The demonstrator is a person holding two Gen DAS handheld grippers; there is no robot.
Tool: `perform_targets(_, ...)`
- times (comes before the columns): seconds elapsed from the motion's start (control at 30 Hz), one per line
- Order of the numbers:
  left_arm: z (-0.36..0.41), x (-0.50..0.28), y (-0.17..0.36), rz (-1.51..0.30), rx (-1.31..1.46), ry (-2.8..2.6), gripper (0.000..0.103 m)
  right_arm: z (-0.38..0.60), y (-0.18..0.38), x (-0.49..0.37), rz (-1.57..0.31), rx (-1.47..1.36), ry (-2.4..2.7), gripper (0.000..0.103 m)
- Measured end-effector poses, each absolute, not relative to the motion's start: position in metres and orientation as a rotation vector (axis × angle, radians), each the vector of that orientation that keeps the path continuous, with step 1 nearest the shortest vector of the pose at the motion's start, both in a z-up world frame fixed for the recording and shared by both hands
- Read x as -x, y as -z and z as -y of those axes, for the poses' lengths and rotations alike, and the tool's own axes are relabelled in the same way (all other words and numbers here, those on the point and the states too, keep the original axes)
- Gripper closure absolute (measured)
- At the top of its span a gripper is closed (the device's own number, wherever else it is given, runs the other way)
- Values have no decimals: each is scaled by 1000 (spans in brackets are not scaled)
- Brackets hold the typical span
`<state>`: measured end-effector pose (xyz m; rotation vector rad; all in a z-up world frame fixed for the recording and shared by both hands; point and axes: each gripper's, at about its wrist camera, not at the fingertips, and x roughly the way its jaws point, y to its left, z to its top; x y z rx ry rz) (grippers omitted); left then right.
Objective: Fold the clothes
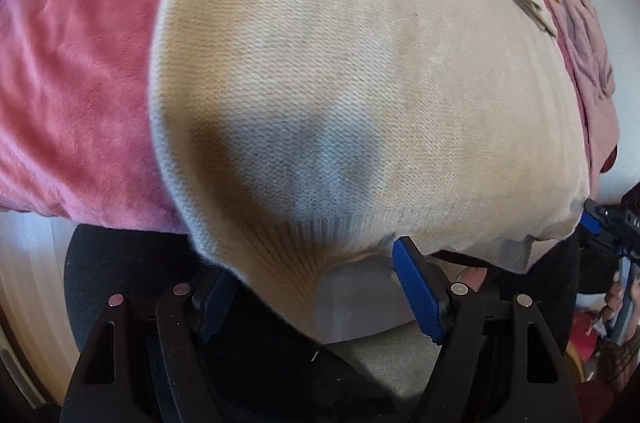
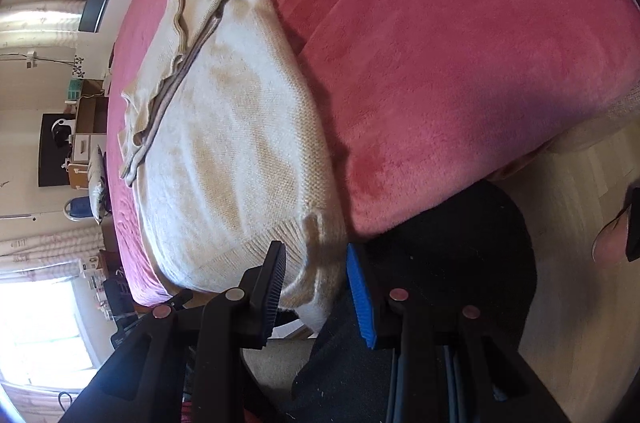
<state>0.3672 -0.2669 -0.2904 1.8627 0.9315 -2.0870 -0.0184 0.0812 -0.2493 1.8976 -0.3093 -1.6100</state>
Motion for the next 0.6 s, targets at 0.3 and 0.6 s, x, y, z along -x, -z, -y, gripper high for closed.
perform_targets(0.3, 268, -373, 293, -943, -1825, 2194, 27, -55, 261, -3, 183, -1906, 1641, 72)
perform_targets(0.6, 294, -395, 293, -1070, -1822, 2237, 90, -52, 251, -9, 167, -1803, 1580, 98)
